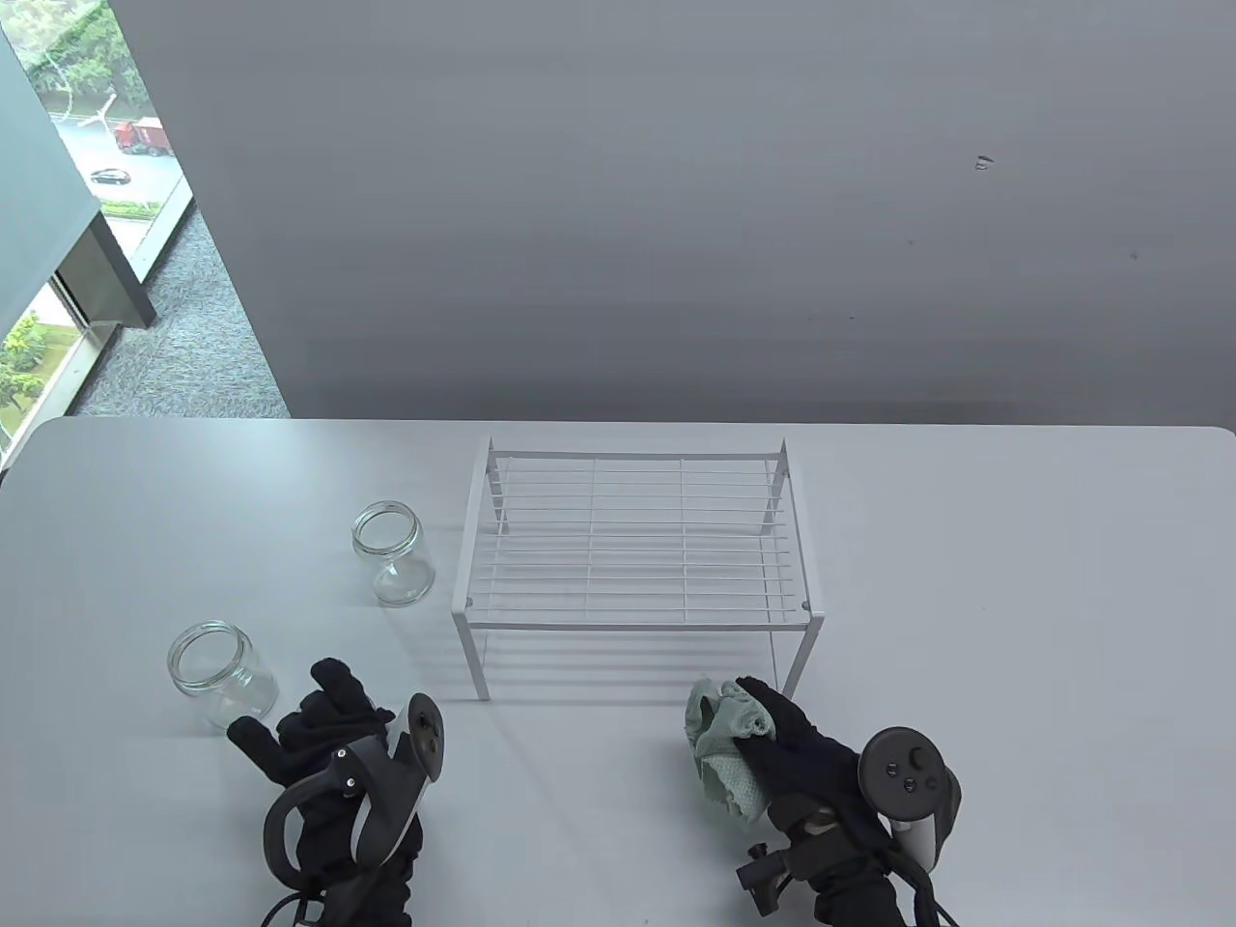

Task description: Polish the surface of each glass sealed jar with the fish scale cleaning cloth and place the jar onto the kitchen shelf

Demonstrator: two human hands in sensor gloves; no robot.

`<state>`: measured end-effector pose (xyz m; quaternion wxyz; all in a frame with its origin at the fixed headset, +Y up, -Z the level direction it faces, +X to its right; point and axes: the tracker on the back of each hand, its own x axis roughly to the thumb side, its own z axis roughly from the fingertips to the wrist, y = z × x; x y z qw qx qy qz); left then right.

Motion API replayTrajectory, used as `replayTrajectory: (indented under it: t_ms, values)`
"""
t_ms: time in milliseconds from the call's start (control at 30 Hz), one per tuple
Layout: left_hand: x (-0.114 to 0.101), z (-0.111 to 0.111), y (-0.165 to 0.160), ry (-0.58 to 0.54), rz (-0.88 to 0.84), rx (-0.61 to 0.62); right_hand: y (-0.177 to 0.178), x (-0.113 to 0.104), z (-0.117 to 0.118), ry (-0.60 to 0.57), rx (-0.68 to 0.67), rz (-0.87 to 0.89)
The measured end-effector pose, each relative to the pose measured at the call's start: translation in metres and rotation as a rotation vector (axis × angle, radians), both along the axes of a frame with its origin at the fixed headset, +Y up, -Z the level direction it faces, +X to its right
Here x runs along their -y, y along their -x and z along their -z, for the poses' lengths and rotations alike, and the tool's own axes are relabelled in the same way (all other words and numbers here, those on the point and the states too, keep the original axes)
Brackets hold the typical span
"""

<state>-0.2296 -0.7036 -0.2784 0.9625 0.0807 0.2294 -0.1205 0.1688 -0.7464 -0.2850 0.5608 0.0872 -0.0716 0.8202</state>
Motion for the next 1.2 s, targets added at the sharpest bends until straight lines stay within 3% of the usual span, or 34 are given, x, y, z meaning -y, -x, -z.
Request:
replayTrajectory:
  t_ms: [367,800,1033,1200]
  values:
    - [0.018,0.01,-0.003,0.176,0.048,0.095,0.001,0.001,0.0,-0.002,-0.011,-0.017]
    - [0.007,0.005,-0.014,0.102,0.017,0.143,0.002,0.0,0.0,-0.006,-0.013,-0.015]
    - [-0.01,-0.004,-0.034,0.082,-0.165,0.275,0.001,0.0,0.0,-0.008,0.0,-0.009]
    - [-0.016,-0.006,-0.043,0.094,-0.406,0.379,0.001,-0.001,0.0,-0.021,0.019,-0.003]
